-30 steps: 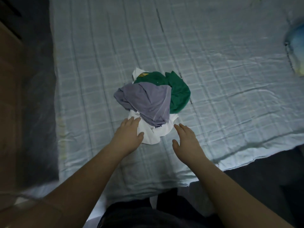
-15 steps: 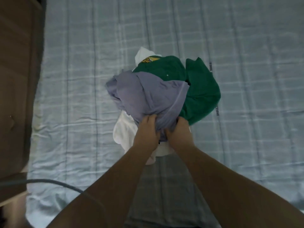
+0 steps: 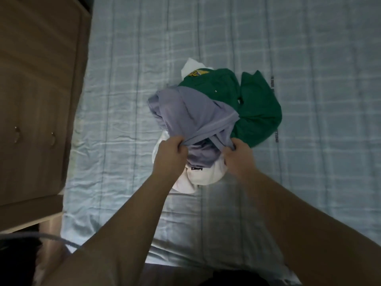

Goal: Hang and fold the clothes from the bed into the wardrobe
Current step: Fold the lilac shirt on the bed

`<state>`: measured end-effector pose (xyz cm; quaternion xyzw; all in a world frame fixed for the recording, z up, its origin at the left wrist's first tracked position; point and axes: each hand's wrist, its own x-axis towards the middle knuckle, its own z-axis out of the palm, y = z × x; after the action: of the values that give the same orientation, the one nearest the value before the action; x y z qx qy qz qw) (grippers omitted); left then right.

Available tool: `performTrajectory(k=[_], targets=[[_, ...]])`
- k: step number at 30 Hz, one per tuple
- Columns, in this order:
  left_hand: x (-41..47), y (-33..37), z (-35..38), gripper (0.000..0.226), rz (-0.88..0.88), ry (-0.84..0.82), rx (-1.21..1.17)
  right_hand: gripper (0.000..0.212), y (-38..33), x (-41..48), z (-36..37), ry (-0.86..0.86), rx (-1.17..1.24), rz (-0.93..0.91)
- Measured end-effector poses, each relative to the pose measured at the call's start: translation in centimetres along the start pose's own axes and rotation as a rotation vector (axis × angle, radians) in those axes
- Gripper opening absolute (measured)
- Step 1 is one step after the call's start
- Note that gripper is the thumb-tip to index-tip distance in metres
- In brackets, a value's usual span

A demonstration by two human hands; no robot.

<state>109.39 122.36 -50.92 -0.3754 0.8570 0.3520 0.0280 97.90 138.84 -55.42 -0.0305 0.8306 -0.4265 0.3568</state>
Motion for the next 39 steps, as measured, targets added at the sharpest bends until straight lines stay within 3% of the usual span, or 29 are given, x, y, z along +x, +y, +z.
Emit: performTrajectory(k=[5,14,18,21,27,33,39], targets=[[-5.5,0.3,-3.6,0.015,-0.012,0.113,-0.141,0.01,1.0,-4.8,-4.1,0.158,-0.004,-0.144],[-20.4,2.7,-9.1,0.031,0.0,0.058,-0.564,0.036,0.3,-20.6,-9.0,0.222,0.203,-0.276],[-24.8,5.2,-12.7,0.024,0.051,0.089,-0.471,0.033,-0.3,-26.6,-13.0,0.257,0.358,-0.147],[-27.2,7.8,-15.2,0.027,0.061,0.114,-0.528,0.024,-1.1,-30.2,-17.0,0.213,0.578,-0.059],[-28.9,13.5,-18.3,0.034,0.155,0.202,-0.65,0.017,-2.8,-34.4,-25.7,0.222,0.834,-0.177],[-27.3,19.3,-17.9,0.031,0.234,0.237,-0.7,0.026,-4.2,-34.9,-33.1,0.362,0.867,-0.275],[-22.5,26.9,-14.6,0.024,0.305,0.23,-0.67,0.019,-5.2,-31.7,-41.4,0.483,0.852,-0.299]])
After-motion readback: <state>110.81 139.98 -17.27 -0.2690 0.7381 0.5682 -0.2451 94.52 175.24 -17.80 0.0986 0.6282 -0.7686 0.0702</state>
